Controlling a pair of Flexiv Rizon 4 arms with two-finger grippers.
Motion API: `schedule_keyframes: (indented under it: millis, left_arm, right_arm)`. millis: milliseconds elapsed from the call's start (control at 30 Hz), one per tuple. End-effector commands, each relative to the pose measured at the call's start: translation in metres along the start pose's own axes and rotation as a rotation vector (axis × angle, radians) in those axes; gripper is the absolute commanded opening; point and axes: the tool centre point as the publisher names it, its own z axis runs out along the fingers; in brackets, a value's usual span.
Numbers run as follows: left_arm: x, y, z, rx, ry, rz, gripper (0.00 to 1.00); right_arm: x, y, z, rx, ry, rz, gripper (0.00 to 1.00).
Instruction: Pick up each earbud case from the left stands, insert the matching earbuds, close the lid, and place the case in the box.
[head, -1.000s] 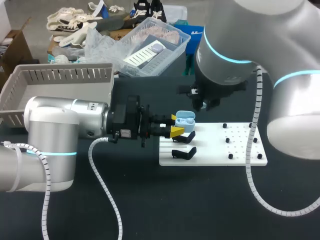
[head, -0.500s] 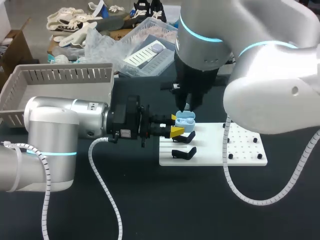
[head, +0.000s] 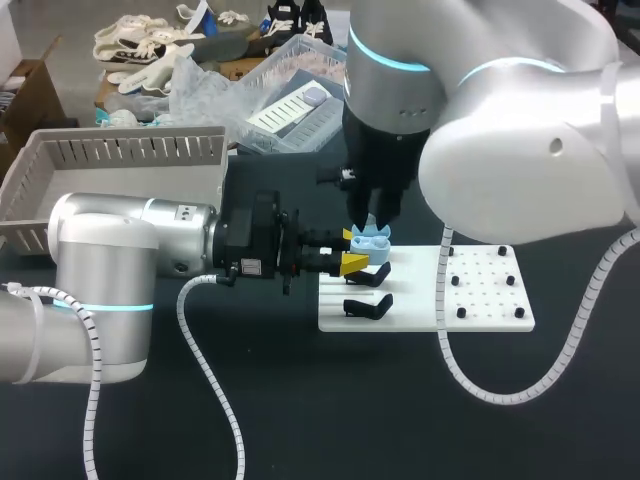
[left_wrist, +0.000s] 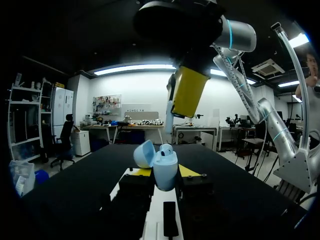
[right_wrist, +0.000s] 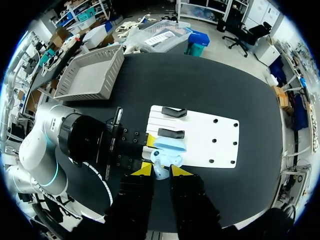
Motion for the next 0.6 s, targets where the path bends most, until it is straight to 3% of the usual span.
schedule_keyframes:
  millis: [33,300,600]
  left_arm:
    - [0.0002,0.0,0.0002,-0.002,0.001,0.0,0.0]
    - [0.0002,0.0,0.0002,-0.002,0.001,0.0,0.0]
    - [0.0002,0.0,0.0002,-0.002,0.001,0.0,0.0]
  right_arm:
    - [-0.0002,0.0003,0.0,0.001,0.001,0.0,0.0]
    - [-0.0002,0.0003,0.0,0.001,0.001,0.0,0.0]
    - [0.0075,0.0018,-0.0039,-0.066,-0.004,-0.178,0.0]
